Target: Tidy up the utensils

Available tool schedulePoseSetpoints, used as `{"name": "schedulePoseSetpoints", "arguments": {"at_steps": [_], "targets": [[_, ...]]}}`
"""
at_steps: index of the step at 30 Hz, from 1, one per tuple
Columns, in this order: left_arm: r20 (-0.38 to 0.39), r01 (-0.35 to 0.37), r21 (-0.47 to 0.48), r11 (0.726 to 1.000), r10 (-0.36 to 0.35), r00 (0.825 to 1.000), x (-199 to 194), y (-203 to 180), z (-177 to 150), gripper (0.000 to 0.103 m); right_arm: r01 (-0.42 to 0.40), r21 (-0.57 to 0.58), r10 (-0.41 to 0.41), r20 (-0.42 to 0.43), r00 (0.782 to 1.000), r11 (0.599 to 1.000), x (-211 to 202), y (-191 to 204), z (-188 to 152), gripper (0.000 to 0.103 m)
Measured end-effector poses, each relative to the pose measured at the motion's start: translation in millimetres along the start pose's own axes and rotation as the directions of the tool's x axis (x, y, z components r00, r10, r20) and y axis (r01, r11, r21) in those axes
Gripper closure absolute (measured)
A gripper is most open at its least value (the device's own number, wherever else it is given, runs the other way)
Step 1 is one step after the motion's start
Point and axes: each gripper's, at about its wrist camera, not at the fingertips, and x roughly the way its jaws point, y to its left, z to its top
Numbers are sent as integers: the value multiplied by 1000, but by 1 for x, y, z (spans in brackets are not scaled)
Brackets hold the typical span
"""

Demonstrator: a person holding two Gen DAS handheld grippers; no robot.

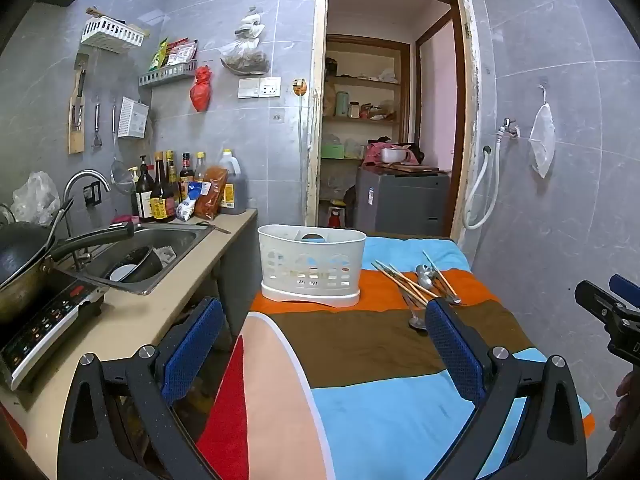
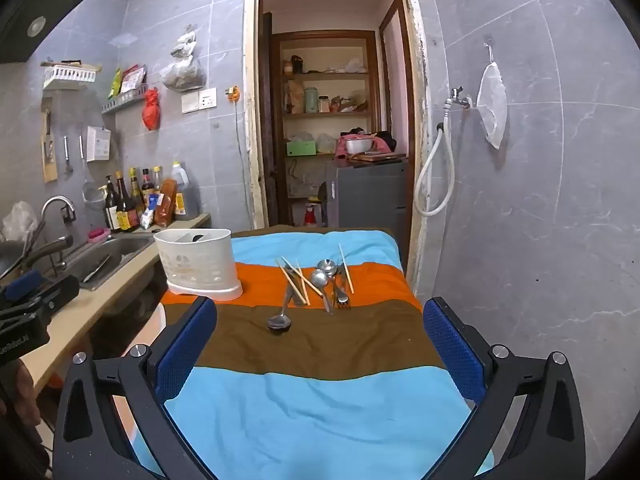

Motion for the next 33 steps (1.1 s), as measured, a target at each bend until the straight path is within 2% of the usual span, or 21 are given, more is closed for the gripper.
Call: {"name": "schedulePoseSetpoints", "arguments": {"at_steps": [33], "targets": [[6, 7, 0, 1000, -7, 1000, 0, -1, -1, 4, -5, -3, 5, 3, 1000, 1000, 3, 4, -1, 0]]}}
